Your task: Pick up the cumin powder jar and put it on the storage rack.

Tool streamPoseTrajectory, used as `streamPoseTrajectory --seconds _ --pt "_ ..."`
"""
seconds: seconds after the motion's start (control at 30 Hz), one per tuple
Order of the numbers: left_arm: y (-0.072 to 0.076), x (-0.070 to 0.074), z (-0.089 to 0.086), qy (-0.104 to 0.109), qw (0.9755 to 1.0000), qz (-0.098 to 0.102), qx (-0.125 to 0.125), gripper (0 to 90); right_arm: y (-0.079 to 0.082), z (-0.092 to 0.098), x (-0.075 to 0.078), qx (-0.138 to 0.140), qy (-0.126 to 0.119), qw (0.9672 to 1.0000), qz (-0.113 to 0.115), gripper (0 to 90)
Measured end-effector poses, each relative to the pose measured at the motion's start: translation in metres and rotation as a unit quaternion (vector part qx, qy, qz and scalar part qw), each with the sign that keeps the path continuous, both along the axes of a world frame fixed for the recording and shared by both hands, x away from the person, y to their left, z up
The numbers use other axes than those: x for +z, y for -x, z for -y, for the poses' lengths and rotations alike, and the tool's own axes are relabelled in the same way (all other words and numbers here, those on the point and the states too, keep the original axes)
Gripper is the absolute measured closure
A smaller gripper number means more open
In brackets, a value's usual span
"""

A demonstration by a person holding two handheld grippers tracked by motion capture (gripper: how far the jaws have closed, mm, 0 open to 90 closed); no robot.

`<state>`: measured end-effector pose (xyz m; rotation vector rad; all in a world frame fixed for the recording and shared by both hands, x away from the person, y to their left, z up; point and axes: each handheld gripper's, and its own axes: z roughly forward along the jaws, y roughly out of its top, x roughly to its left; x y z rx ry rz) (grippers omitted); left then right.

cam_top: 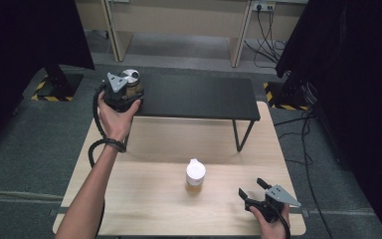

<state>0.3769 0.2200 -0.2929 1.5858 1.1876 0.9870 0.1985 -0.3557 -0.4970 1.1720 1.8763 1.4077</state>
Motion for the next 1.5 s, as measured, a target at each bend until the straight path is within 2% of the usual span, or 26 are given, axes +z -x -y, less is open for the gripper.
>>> streamPoseTrajectory --seconds 0.4,0.5,0.6,0.87,1.17,1.33,1.43,1.5 --pt "-0.005 -0.004 0.001 0.014 0.9999 0.001 0.0 29.7 0.0 -0.001 0.0 0.001 0.003 1.0 0.001 12.3" --pt "-0.005 -0.008 -0.001 0.027 0.9996 0.006 0.003 28.7 0.0 -0.001 0.001 0.001 0.004 1.0 0.0 12.4" --pt "-0.005 -0.01 -0.005 0.049 0.9987 0.012 -0.001 27.3 0.0 -0.001 0.001 0.001 0.004 1.0 0.0 12.4" --pt "-0.003 -0.012 -0.005 0.051 0.9984 0.022 0.001 29.1 0.0 -0.002 0.001 0.002 0.006 1.0 -0.001 12.4" --pt "0.005 -0.015 0.001 0.033 0.9985 0.044 0.003 18.8 0.0 -0.001 0.001 0.002 0.006 1.0 -0.001 12.4" --pt "0.012 -0.016 0.006 0.035 0.998 0.05 0.015 5.1 0.0 -0.001 0.001 0.002 0.005 1.0 0.0 12.4" --pt "0.017 -0.017 0.005 0.034 0.9982 0.048 0.016 0.2 0.0 0.0 0.0 0.002 0.003 1.0 0.0 12.3" --pt "0.017 -0.017 0.003 0.031 0.9986 0.04 0.013 0.0 0.0 0.0 0.0 0.002 0.001 1.0 0.0 12.4"
